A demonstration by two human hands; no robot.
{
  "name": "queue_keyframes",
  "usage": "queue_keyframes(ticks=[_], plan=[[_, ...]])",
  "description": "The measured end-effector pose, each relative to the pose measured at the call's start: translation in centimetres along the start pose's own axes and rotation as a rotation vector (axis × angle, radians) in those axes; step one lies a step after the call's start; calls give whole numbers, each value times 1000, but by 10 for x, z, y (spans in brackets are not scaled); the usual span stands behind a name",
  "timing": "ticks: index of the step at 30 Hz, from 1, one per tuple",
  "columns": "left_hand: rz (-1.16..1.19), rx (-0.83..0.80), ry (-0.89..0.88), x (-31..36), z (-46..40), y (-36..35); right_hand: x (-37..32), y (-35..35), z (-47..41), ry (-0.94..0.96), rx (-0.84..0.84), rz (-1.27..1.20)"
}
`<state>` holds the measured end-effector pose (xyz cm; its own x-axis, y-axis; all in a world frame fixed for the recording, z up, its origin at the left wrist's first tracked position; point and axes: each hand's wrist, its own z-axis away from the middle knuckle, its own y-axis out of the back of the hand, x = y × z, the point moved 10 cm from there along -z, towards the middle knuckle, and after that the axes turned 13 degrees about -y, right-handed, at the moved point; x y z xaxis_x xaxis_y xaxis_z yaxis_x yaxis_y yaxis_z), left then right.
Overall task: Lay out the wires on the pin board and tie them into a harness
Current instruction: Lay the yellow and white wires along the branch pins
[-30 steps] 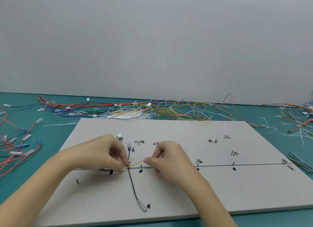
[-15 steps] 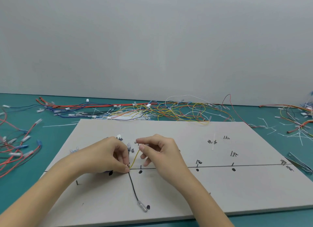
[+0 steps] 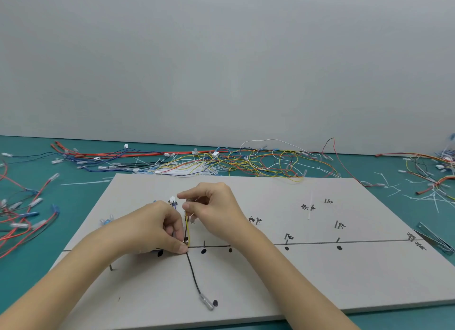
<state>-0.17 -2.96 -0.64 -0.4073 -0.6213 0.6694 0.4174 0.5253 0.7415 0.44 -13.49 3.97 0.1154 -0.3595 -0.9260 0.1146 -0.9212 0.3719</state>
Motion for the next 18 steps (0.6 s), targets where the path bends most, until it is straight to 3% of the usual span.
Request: queue_keyframes(ticks=[7,13,18], plan=[[21,7,10,-2,1,0,24,-8,-14,-69,14,126],[24,31,-15,3,1,1,29,-5,-17,-112,40,117],[28,9,-89,16,0,-3,42,-3,-21,-286,13,-2]])
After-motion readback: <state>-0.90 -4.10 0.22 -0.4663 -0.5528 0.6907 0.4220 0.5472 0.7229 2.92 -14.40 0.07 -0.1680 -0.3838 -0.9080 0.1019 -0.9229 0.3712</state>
